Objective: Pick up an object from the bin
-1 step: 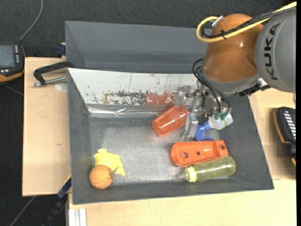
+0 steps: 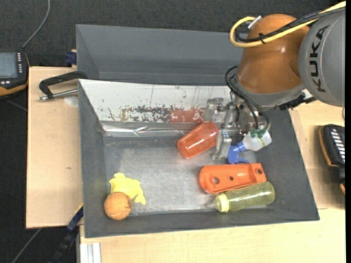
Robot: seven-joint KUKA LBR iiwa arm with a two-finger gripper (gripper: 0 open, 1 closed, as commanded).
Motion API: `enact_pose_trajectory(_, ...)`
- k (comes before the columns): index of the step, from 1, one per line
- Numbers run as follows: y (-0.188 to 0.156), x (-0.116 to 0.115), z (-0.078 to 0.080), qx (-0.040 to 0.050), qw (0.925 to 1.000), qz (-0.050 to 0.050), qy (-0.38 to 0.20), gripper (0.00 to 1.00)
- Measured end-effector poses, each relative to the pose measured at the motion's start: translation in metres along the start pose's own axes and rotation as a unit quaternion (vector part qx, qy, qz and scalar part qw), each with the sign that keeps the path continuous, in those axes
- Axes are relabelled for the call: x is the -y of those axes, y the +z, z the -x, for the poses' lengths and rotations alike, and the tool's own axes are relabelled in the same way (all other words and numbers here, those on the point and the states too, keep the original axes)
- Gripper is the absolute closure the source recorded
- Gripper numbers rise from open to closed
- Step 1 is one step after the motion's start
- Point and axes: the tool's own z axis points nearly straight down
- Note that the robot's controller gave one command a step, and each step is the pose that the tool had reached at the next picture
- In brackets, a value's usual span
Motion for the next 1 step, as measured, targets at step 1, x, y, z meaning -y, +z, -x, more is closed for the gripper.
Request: enact_pose_trajectory(1,0.0229,0.0365,0.0048,-0.0021,1.0000,0.001,0.007,0.00)
